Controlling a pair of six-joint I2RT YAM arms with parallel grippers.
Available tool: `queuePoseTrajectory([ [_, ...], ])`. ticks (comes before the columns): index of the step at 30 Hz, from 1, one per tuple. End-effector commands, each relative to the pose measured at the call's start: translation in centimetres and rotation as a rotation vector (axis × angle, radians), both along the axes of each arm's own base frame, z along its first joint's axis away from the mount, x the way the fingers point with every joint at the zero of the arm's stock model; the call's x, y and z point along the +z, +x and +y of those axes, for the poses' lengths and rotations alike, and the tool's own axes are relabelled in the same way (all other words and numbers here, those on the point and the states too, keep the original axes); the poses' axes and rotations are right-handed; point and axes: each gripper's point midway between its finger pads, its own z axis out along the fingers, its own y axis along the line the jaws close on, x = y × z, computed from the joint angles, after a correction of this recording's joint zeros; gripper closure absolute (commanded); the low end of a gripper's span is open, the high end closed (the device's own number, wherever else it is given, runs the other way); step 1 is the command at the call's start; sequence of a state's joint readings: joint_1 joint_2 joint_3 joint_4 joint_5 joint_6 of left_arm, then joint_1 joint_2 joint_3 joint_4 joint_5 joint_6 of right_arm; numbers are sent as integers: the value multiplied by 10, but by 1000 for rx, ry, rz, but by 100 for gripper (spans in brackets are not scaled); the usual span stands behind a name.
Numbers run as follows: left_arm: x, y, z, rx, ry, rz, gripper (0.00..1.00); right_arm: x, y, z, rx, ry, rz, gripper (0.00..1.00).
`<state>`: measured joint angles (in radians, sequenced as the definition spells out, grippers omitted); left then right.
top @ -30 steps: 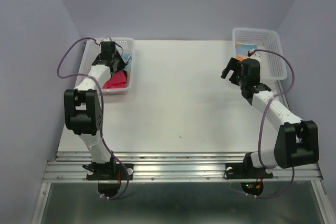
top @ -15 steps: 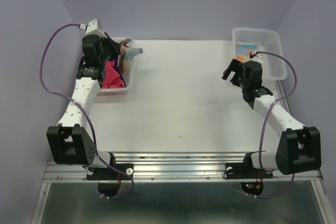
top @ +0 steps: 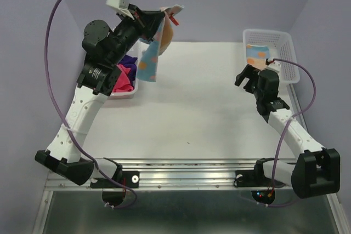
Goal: Fold and stack the towels
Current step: Move the towel to the center of the board
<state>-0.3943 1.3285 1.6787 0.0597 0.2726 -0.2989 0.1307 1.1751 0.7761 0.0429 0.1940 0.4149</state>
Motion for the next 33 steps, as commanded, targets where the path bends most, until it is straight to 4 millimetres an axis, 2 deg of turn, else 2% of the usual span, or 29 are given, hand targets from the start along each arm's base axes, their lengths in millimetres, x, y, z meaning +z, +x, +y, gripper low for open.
queuePoseTrajectory([
  [1, 52, -40, -27, -83, -2, -152, 100, 20, -6, -14, -64, -15, -78, 0],
  [2, 56, -46, -36, -107, -9, -157, 100, 22, -8, -16, -73, -17, -82, 0],
  [3, 58, -45, -36, -107, -14, -159, 100, 23, -10, -18, -79, -21, -82, 0],
  [4, 64, -52, -48, -151, -13, -166, 100, 23, -13, -19, -85, -24, -82, 0],
  [7, 61, -56, -69, -208, -3, -150, 100, 28, -19, -23, -100, -27, -93, 0],
  [9, 48, -46, -71, -185, -14, -100, 100, 27, -23, -25, -111, -29, -88, 0],
  [12, -8, -17, -71, -92, 3, 25, 100, 28, -27, -28, -129, -23, -82, 0],
  [13, -18, -10, -62, -29, -17, 37, 100, 23, -31, -27, -128, -25, -59, 0],
  [14, -76, 7, -63, 13, 12, 154, 100, 22, -33, -29, -138, -24, -54, 0],
  [15, -102, 15, -58, 50, 21, 204, 100, 21, -36, -29, -135, -29, -43, 0],
  [16, -155, 30, -49, 120, 19, 314, 100, 20, -37, -28, -125, -28, -33, 0],
  [17, -182, 44, -32, 175, 12, 368, 100, 19, -38, -26, -117, -28, -23, 0],
  [18, -218, 56, -29, 169, 30, 442, 79, 12, -41, -24, -103, -23, 5, 0],
  [19, -244, 66, -20, 198, 37, 499, 55, 10, -41, -20, -83, -20, 19, 0],
  [20, -273, 74, -4, 223, 37, 594, 40, 4, -43, -14, -50, -8, 39, 0],
  [21, -292, 78, -2, 224, 59, 646, 28, 0, -44, -10, -29, 1, 53, 0],
  [22, -321, 81, -1, 230, 96, 725, 15, -9, -45, -4, -3, 9, 79, 0],
  [23, -325, 83, -1, 233, 105, 740, 11, -13, -46, 6, 30, 12, 93, 0],
  [24, -330, 81, -3, 226, 121, 743, 1, -19, -49, 12, 45, 9, 116, 0],
  [27, -331, 70, -5, 210, 122, 732, 1, -33, -55, 32, 65, -16, 164, 0],
  [28, -323, 64, -4, 212, 117, 712, 1, -38, -59, 35, 69, -12, 185, 0],
  [29, -333, 56, -2, 221, 130, 728, 1, -46, -63, 40, 79, 1, 210, 0],
  [31, -333, 43, -1, 231, 121, 737, 1, -55, -69, 45, 94, 7, 241, 0],
  [32, -350, 29, -5, 221, 142, 770, 1, -62, -74, 51, 112, 14, 265, 0],
  [33, -356, 21, -8, 211, 144, 787, 1, -68, -78, 56, 135, 13, 288, 0],
])
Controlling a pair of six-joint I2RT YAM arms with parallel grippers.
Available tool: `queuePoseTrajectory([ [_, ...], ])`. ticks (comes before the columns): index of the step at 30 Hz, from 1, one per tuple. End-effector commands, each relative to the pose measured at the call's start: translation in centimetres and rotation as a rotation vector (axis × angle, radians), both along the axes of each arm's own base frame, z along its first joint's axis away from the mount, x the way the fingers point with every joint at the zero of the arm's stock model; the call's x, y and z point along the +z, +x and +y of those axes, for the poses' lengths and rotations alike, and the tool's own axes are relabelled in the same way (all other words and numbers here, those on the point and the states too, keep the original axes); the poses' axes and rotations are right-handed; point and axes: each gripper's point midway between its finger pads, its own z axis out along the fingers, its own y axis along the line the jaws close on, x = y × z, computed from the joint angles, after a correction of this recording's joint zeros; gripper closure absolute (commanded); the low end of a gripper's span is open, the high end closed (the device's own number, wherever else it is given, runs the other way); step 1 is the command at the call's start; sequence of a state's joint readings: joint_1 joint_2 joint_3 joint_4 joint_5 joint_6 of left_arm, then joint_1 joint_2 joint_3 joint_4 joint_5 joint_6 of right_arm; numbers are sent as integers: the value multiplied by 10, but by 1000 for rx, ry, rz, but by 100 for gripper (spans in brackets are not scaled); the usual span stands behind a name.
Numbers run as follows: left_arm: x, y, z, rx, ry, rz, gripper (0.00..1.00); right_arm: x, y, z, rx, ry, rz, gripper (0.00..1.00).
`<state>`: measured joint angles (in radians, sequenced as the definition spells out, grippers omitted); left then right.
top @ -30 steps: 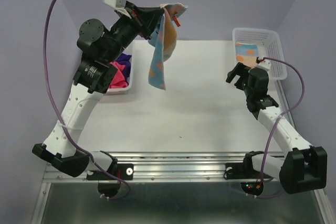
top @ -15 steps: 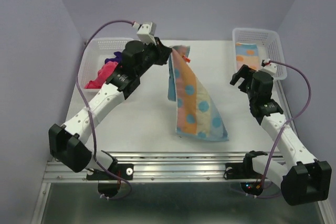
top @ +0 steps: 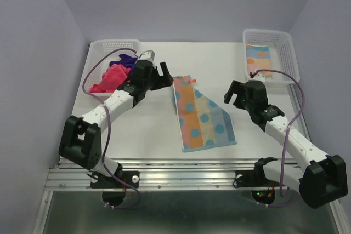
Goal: Fold and stack the towels
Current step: Move the towel to the center of the board
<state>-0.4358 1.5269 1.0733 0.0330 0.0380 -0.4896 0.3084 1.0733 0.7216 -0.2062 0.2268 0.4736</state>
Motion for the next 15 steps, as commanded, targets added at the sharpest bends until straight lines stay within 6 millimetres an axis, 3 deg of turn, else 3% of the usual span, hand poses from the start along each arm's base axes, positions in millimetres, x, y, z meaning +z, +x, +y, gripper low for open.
queuePoseTrajectory([
  [1, 19, -30, -10, -13, -56, -52, 1, -34, -24, 11, 29, 13, 125, 0],
  [2, 2, -49, -22, -58, -54, -11, 1, -40, -32, 23, 73, 11, 147, 0],
  [4, -2, -69, -40, -126, -88, 2, 1, -54, -46, 32, 103, -20, 202, 0],
  [5, -17, -88, -51, -172, -100, 38, 1, -61, -56, 41, 119, -36, 220, 0],
  [8, -31, -117, -81, -285, -176, 78, 1, -76, -70, 49, 129, -21, 260, 0],
  [15, -74, -112, -108, -329, -142, 170, 1, -107, -77, 67, 180, 14, 307, 0],
])
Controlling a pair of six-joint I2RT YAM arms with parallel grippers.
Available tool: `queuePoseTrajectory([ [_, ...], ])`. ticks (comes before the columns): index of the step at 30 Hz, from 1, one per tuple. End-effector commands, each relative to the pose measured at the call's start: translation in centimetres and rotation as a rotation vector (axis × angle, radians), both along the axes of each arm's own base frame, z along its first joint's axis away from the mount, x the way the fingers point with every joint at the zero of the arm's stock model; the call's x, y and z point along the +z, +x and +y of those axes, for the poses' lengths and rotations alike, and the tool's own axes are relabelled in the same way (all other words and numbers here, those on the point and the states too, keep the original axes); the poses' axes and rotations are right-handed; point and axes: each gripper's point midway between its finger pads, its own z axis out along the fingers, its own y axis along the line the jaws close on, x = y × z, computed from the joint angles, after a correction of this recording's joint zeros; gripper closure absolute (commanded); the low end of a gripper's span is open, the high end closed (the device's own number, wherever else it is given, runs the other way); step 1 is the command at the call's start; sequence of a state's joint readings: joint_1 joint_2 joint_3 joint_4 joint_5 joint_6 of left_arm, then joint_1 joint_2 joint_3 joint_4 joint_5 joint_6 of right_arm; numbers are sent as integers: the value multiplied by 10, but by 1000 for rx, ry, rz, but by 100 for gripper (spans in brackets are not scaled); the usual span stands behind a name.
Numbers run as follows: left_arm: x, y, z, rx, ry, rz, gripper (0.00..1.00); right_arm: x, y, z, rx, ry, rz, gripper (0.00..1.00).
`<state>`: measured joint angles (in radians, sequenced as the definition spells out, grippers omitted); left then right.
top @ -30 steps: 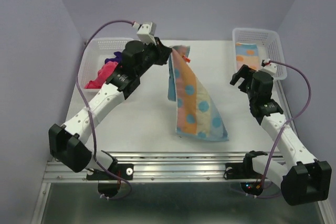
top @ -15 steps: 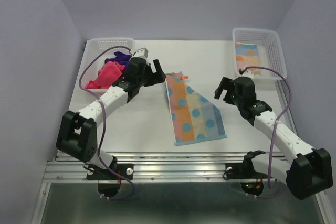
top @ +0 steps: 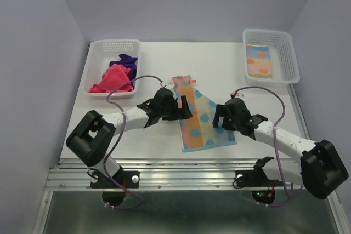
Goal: Fold and stack the towels
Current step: Move the towel to the center of the board
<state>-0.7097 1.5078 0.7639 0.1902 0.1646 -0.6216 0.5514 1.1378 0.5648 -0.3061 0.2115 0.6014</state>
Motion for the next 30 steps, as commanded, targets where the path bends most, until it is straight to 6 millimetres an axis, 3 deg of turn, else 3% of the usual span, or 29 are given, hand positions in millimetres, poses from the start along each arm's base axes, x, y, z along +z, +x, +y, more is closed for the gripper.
queuePoseTrajectory([
  [1, 4, 22, -24, -16, -54, -23, 1, -11, 4, 15, 7, 38, 2, 0],
  [4, 3, 38, -29, 4, -28, -41, 1, -21, 12, 18, 16, 13, 17, 0],
  [7, -18, 57, -28, 20, 24, -11, 1, -30, 19, 25, 33, 0, 39, 0],
  [8, -15, 67, -30, 21, 24, -21, 1, -31, 22, 27, 40, -1, 38, 0],
  [10, -30, 81, -21, 40, 41, 11, 1, -32, 29, 32, 45, -4, 37, 0],
  [13, -34, 108, -8, 75, 41, 16, 1, -31, 41, 36, 41, -11, 20, 0],
  [20, -15, 154, -3, 73, 42, -57, 1, -13, 64, 48, 23, 12, -31, 0],
  [22, -14, 153, -3, 59, 49, -56, 1, -8, 64, 44, 3, 9, -44, 0],
  [23, -2, 152, -4, 55, 32, -74, 1, -10, 61, 39, -6, 1, -43, 0],
  [25, 2, 140, -1, 55, 30, -77, 1, 2, 59, 33, -46, 14, -78, 0],
  [27, 15, 124, 8, 83, 50, -112, 1, 2, 50, 26, -63, 26, -83, 0],
  [28, 35, 121, 14, 117, 52, -152, 1, 12, 48, 26, -66, 53, -111, 0],
  [29, 23, 105, 22, 130, 69, -110, 1, 14, 44, 26, -59, 64, -114, 0],
  [30, 24, 96, 24, 133, 68, -104, 1, 11, 38, 25, -49, 66, -101, 0],
])
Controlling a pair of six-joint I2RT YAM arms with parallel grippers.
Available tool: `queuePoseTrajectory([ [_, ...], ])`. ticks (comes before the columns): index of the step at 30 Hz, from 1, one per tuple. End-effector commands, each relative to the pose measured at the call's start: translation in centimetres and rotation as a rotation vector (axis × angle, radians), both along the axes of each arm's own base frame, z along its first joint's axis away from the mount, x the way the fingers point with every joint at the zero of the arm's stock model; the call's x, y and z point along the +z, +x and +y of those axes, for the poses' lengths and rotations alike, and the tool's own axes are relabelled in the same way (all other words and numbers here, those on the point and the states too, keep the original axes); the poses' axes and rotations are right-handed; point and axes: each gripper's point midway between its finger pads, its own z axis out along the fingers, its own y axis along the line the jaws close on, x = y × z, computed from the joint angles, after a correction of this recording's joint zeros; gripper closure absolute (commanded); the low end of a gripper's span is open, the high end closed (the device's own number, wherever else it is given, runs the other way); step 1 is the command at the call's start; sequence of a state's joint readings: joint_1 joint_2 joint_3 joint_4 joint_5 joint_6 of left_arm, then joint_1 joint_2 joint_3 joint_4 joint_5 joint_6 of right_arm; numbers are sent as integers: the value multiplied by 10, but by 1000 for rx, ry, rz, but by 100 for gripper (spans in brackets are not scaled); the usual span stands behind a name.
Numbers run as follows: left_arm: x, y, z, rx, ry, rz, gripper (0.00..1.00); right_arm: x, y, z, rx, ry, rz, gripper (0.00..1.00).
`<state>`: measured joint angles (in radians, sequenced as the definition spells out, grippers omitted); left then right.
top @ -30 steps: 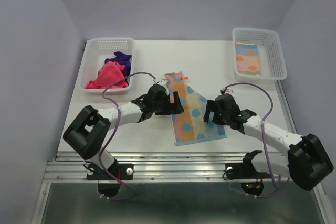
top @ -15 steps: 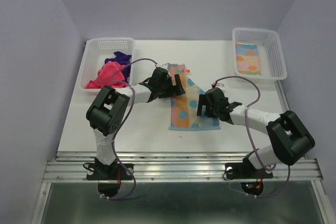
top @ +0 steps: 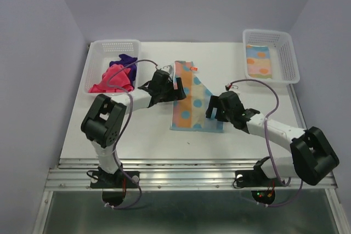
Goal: Fold and stack the towels
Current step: Move the towel to the center of the board, then flatten out the crumpled towel
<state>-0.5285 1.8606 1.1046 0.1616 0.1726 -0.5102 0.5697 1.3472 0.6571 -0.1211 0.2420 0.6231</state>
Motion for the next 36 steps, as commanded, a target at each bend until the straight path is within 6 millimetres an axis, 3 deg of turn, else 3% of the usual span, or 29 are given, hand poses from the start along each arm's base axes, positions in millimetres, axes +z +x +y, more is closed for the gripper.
queuePoseTrajectory([
  [1, 54, -33, 15, 43, -12, -86, 1, 15, -15, -8, -30, 43, -29, 0],
  [5, 21, -77, 41, 122, 105, 4, 1, 9, -34, -16, -24, 37, 28, 0],
  [9, -4, -116, 48, 132, 168, 102, 1, -2, -51, -18, -11, 38, 90, 0],
  [12, -17, -134, 54, 146, 172, 148, 1, -7, -57, -19, 11, 26, 112, 0],
  [15, -23, -139, 58, 168, 188, 169, 4, -9, -59, -20, 16, 25, 118, 0],
  [19, -26, -145, 52, 138, 199, 181, 18, -12, -59, -23, 13, 6, 120, 0],
  [22, -31, -157, 51, 114, 269, 201, 21, -13, -60, -24, 14, -4, 127, 0],
  [28, -48, -180, 72, 139, 406, 259, 25, -12, -59, -27, 11, -22, 118, 0],
  [36, -61, -171, 64, 147, 431, 275, 40, -15, -58, -30, 17, -42, 110, 0],
])
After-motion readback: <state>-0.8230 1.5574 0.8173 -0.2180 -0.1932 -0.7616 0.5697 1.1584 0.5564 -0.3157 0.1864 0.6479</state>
